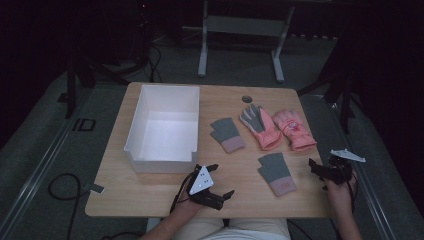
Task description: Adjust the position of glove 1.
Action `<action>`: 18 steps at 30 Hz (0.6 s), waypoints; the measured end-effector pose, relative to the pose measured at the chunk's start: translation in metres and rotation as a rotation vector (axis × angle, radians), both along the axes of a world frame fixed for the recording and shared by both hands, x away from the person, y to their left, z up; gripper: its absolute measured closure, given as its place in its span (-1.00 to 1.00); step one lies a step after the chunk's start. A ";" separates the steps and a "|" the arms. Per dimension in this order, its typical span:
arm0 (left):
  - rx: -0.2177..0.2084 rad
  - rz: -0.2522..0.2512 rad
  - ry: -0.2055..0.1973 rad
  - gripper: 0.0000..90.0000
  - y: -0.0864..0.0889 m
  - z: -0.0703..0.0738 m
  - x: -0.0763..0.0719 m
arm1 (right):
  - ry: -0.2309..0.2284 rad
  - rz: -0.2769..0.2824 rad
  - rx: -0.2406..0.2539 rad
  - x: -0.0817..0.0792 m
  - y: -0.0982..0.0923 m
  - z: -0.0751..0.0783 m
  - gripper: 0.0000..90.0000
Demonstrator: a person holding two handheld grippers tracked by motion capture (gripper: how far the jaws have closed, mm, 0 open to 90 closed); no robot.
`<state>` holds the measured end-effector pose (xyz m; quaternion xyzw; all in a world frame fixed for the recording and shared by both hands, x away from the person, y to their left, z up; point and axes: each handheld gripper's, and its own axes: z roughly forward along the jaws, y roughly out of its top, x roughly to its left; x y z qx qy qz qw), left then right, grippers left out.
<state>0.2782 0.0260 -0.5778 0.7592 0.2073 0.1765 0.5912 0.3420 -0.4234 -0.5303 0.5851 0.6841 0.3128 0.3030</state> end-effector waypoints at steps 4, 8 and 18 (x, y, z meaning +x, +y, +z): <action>0.003 -0.007 0.000 -0.99 0.000 0.000 0.000 | 0.045 0.010 0.073 0.006 -0.002 0.004 -0.65; 0.009 -0.010 -0.003 -0.99 -0.001 0.000 0.000 | 0.049 0.009 0.058 0.010 0.003 0.009 -0.71; 0.009 -0.021 0.003 -0.99 0.000 0.000 0.001 | 0.002 0.046 0.033 0.025 0.028 0.033 -0.73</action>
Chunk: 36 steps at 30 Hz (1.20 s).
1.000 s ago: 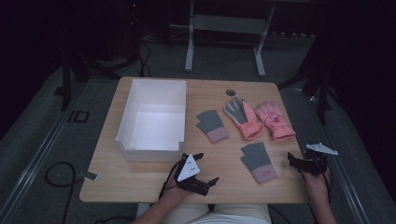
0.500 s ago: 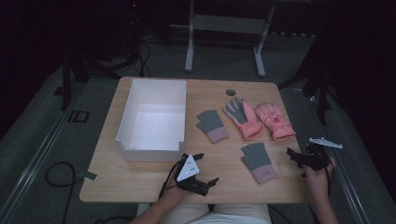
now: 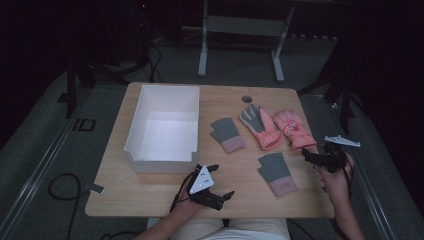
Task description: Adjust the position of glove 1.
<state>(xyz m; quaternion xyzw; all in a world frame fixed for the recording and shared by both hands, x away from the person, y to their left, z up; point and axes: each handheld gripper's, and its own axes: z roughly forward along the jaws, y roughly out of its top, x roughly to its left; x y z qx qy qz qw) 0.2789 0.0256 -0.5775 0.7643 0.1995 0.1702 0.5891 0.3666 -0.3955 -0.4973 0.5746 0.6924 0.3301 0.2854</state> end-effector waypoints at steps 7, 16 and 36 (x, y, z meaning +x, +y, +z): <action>0.003 0.001 -0.006 -0.99 -0.001 0.000 -0.001 | -0.033 0.047 -0.001 0.013 0.018 0.018 -0.66; 0.004 0.006 -0.006 -0.99 -0.001 0.000 -0.001 | -0.027 0.133 -0.007 0.028 0.046 0.028 -0.54; -0.001 0.001 0.002 -0.99 0.000 0.000 -0.001 | -0.045 0.334 0.007 0.050 0.121 0.031 -0.35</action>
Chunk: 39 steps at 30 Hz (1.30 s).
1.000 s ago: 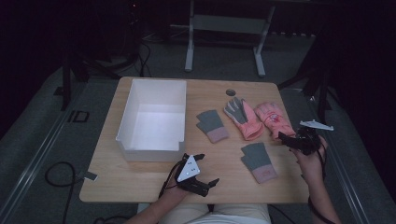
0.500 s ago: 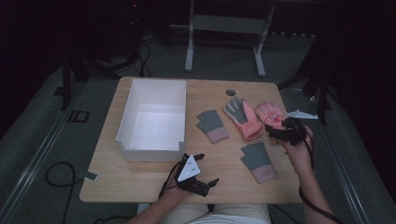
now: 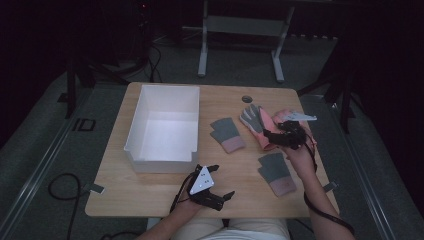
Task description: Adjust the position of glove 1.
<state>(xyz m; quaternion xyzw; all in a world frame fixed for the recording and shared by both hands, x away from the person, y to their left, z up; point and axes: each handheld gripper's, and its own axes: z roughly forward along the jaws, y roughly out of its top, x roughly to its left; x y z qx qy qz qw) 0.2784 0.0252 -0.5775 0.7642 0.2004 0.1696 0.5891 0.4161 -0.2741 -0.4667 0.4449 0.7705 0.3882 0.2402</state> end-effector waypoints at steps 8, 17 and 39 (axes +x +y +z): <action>0.003 -0.008 -0.006 -0.99 0.000 0.000 -0.001 | 0.009 0.083 -0.022 0.009 0.033 -0.010 -0.24; 0.002 -0.011 -0.003 -0.99 0.000 0.000 0.000 | 0.049 0.123 -0.055 0.024 0.067 -0.031 -0.08; 0.003 -0.019 -0.004 -0.99 0.000 0.000 -0.001 | 0.153 0.173 -0.142 0.067 0.118 -0.073 0.30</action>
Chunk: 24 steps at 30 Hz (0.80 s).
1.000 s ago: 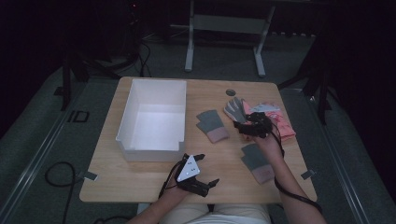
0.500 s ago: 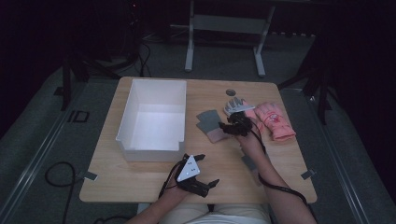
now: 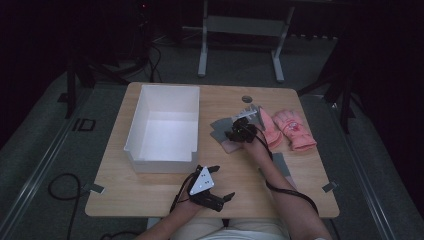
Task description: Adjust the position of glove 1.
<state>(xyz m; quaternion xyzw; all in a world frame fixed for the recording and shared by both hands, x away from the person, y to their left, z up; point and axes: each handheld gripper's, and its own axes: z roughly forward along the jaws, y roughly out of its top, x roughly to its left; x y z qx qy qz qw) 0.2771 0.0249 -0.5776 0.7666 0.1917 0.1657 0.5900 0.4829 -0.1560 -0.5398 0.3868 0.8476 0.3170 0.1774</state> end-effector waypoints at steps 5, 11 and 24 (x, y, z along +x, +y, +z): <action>-0.003 -0.003 0.002 -0.99 0.000 0.000 0.000 | 0.004 -0.002 -0.004 0.008 0.002 -0.006 0.36; -0.002 -0.005 -0.001 -0.99 0.000 0.000 0.000 | 0.040 -0.002 -0.002 0.013 0.003 -0.011 0.47; -0.004 -0.002 0.004 -0.98 0.000 0.000 0.000 | 0.072 -0.080 0.007 0.008 0.012 -0.009 0.89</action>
